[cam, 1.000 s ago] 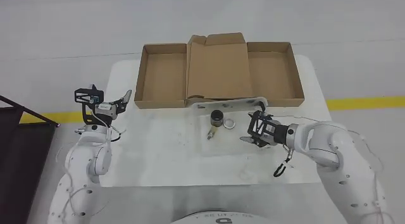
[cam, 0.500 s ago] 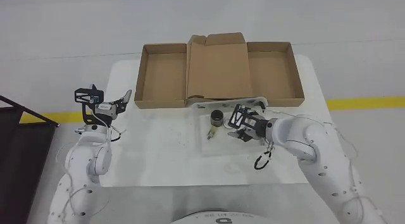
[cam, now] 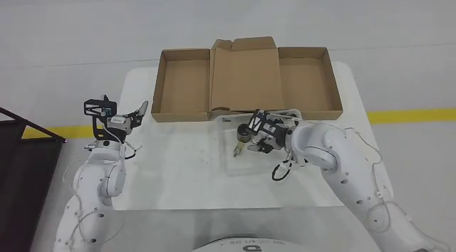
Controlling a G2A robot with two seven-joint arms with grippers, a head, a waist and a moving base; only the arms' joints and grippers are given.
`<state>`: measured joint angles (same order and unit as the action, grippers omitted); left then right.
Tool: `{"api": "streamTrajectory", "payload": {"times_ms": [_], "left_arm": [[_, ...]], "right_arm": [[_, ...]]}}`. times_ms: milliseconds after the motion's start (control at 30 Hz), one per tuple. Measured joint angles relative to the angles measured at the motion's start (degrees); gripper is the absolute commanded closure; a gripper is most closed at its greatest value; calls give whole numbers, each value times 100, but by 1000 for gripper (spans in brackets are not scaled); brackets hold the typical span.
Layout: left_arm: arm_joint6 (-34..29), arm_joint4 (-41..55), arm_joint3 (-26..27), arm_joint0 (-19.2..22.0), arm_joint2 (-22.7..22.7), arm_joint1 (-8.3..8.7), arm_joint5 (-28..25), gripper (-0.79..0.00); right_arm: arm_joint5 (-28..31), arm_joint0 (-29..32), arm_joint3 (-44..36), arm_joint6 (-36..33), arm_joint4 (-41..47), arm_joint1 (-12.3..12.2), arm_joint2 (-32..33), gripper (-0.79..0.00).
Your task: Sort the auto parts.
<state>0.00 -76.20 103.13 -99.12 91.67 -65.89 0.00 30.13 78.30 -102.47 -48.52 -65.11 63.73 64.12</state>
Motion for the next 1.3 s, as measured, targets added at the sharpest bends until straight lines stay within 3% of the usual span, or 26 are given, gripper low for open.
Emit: {"api": "streamTrajectory", "payload": {"times_ms": [233,367,733,1300], "left_arm": [[0,0,0,0,0,0,0,-785],[0,0,0,0,0,0,0,-785],[0,0,0,0,0,0,0,-785],[0,0,0,0,0,0,0,-785]], "right_arm": [[-181,-220,376,-152,-23,15,-112,-486],[-426,-385,578,-176,-128,53,-267,-394],[-458,-843,1241,-354,117,120,-467,-446],[-631,-994,1479,-491,-17,150,-699,-403]]}}
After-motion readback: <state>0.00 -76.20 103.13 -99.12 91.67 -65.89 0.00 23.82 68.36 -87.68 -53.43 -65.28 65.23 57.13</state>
